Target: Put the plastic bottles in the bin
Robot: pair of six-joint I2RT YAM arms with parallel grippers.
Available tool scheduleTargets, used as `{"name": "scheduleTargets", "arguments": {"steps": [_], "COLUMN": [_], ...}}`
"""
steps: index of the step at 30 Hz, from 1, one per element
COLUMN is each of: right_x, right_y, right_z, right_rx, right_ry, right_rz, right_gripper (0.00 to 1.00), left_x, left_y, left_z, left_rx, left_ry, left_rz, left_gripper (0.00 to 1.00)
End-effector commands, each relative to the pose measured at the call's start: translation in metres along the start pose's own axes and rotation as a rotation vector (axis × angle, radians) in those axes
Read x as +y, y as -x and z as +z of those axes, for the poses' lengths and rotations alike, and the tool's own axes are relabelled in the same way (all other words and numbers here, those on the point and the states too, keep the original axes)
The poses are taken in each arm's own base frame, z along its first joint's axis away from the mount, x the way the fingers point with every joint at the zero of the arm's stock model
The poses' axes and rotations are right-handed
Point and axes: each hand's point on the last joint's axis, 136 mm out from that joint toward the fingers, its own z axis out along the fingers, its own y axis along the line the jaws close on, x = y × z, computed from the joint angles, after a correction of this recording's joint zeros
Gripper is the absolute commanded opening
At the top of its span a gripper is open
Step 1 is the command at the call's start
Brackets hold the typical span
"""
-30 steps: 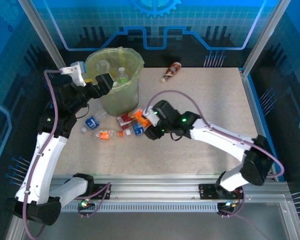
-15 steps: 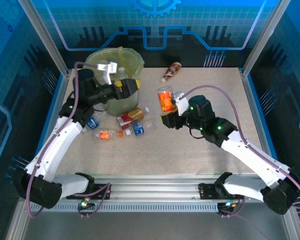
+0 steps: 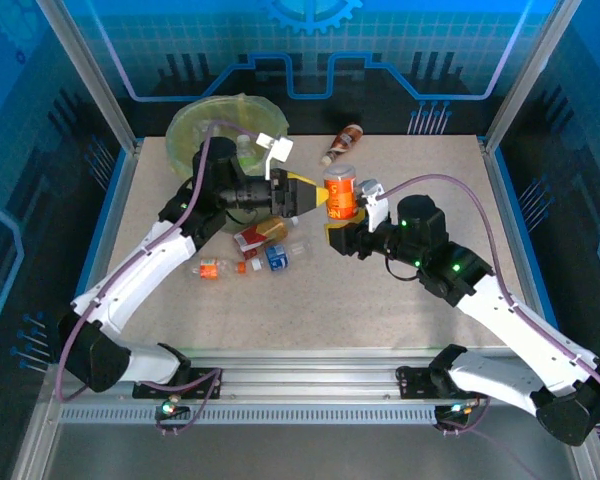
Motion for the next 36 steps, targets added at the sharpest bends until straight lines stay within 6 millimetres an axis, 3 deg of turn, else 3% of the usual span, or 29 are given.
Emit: {"name": "scheduleTargets", "arguments": {"steps": [1,10,13,26,28,30,33,36], "right_x": [0.005,0.011,0.013,0.016,0.015,0.015,0.013,0.011], "right_y": [0.014,0.017,0.017,0.017,0.016,0.017,0.017,0.017], "right_z": [-0.003,0.003,0.005,0.009,0.009,0.008,0.006,0.002], "right_rx": [-0.057,-0.058,-0.055,-0.041,-0.037,-0.034,-0.031,-0.032], "right_ry": [0.035,0.075,0.086,0.104,0.102,0.096,0.081,0.068], "right_rz": [0.014,0.024,0.028,0.032,0.032,0.032,0.036,0.039], "right_gripper": [0.36,0.36,0.36,0.41,0.48,0.64,1.0,1.0], "left_x": [-0.03,-0.028,-0.029,-0.033,-0.034,-0.034,-0.03,-0.015], "left_y": [0.007,0.005,0.005,0.009,0.012,0.014,0.022,0.038], "left_z": [0.009,0.028,0.032,0.033,0.032,0.03,0.021,0.006], "left_rx": [0.012,0.036,0.046,0.035,0.028,0.018,-0.01,-0.057], "left_ry": [-0.112,-0.149,-0.168,-0.19,-0.187,-0.171,-0.122,-0.031], "left_rz": [0.088,0.062,0.056,0.059,0.07,0.084,0.107,0.108], "left_gripper": [0.99,0.98,0.94,0.51,0.5,0.48,0.46,0.44]}}
